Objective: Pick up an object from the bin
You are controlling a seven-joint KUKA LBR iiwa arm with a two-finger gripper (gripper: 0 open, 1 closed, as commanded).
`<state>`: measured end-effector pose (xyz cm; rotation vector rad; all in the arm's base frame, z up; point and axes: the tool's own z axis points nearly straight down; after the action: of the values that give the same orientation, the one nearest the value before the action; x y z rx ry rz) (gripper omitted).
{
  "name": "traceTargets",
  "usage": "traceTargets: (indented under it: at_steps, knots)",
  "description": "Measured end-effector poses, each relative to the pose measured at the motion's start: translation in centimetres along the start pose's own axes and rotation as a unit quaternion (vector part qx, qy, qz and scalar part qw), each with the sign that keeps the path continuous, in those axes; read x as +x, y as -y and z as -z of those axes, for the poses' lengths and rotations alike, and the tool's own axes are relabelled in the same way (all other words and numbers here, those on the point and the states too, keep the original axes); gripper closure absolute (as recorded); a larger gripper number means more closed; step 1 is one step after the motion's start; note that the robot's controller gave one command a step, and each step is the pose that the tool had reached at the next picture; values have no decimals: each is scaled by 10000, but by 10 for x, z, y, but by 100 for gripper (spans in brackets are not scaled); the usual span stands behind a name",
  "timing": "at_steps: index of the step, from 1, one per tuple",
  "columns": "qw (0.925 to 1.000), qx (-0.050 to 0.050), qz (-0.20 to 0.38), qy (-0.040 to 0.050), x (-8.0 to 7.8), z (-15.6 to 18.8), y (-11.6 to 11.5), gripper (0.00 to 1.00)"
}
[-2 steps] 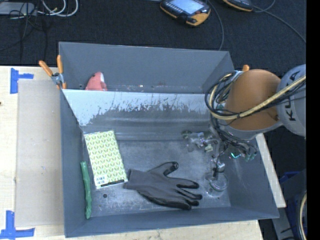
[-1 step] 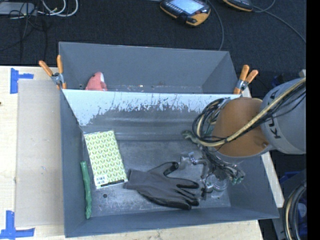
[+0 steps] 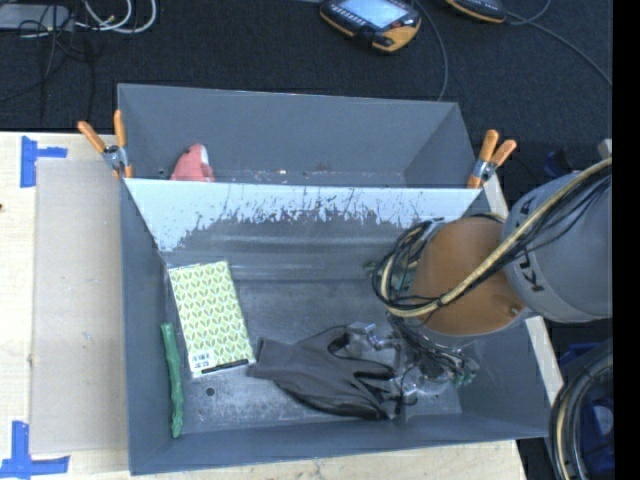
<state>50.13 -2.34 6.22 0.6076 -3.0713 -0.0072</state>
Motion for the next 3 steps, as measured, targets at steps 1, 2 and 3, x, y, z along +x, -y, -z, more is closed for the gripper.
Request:
traceTargets:
  at_steps: [1,2,3]
  knots:
    - [9981,30,614,30,-10,5,-13,0]
    - [9967,14,809,23,-10,9,-18,0]
    - [9568,25,2906,20,-34,8,11,100]
